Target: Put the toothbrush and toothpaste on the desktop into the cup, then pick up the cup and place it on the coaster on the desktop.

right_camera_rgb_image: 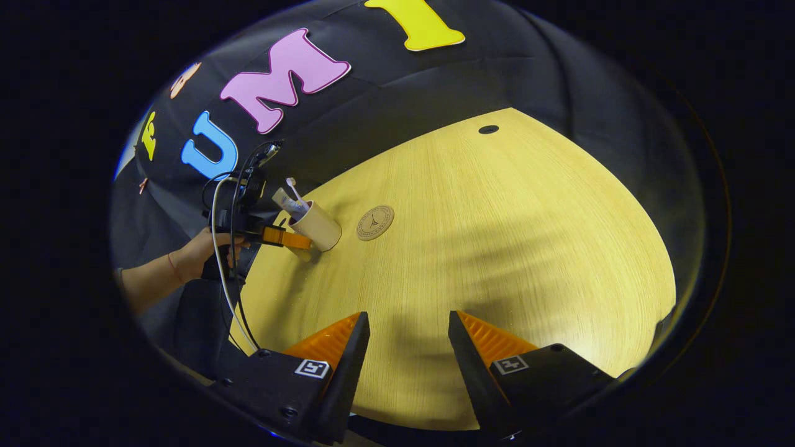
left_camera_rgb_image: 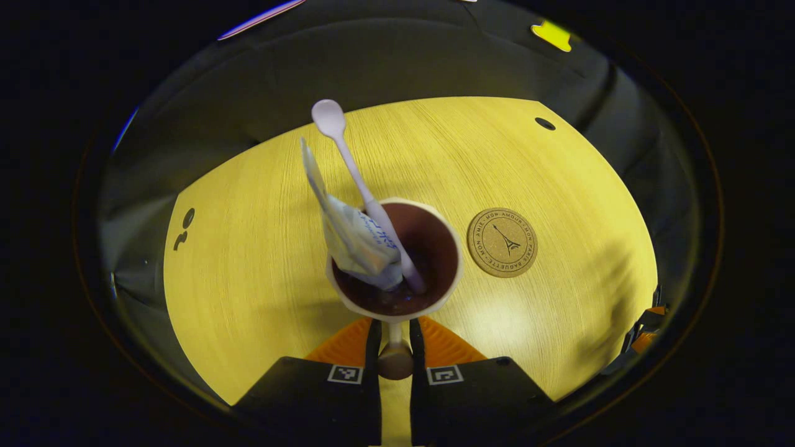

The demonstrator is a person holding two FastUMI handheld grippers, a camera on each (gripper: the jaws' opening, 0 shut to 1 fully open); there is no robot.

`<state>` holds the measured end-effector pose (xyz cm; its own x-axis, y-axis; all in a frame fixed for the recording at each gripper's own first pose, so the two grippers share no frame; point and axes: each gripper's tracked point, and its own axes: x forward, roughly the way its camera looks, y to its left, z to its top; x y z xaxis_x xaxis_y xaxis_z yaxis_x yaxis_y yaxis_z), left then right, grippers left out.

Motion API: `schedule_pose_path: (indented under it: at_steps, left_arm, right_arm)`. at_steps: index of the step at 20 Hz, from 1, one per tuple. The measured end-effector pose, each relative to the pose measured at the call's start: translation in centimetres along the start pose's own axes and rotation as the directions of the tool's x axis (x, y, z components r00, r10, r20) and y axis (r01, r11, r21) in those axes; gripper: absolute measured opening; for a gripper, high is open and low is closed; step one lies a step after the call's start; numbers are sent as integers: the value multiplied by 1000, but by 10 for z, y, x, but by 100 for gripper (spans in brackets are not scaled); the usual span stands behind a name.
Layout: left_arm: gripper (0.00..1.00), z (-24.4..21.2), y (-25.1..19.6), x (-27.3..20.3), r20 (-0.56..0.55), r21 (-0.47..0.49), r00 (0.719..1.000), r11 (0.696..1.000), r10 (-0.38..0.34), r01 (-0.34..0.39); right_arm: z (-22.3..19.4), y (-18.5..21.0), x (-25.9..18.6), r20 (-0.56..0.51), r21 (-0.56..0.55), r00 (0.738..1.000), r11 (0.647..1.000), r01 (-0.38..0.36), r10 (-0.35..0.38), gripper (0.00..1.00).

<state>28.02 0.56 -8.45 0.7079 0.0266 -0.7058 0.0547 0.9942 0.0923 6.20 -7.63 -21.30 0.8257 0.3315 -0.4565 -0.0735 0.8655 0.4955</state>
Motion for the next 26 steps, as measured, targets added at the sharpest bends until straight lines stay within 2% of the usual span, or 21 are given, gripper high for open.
schedule_pose_path:
  at_steps: [3,4,5,15,16,17,26]
  left_arm:
    - [22,4,-2,-6,18,0,1000,1000,-13,13]
    - [19,5,-2,-9,23,6,1000,1000,-16,16]
    - [23,6,-4,-13,24,16,1000,1000,-19,19]
    - [22,23,-48,-17,36,85,997,995,-63,60]
    - [25,24,-49,-18,36,90,997,994,-67,64]
    - [22,25,-50,-19,34,94,997,993,-69,66]
    - [22,38,-86,-14,31,141,995,986,-90,85]
  right_arm:
    - [0,0,-1,4,2,1000,1000,-3,3,80]
    - [1,0,-1,5,0,1000,1000,-2,2,80]
    - [1,0,-1,8,1,1000,1000,-2,2,80]
    - [8,-6,-8,25,23,1000,1000,8,-9,80]
    - [8,-9,-9,27,25,1000,1000,10,-11,80]
    - [7,-11,-11,30,27,999,1000,11,-12,80]
    - [9,-24,-18,43,49,999,999,23,-25,80]
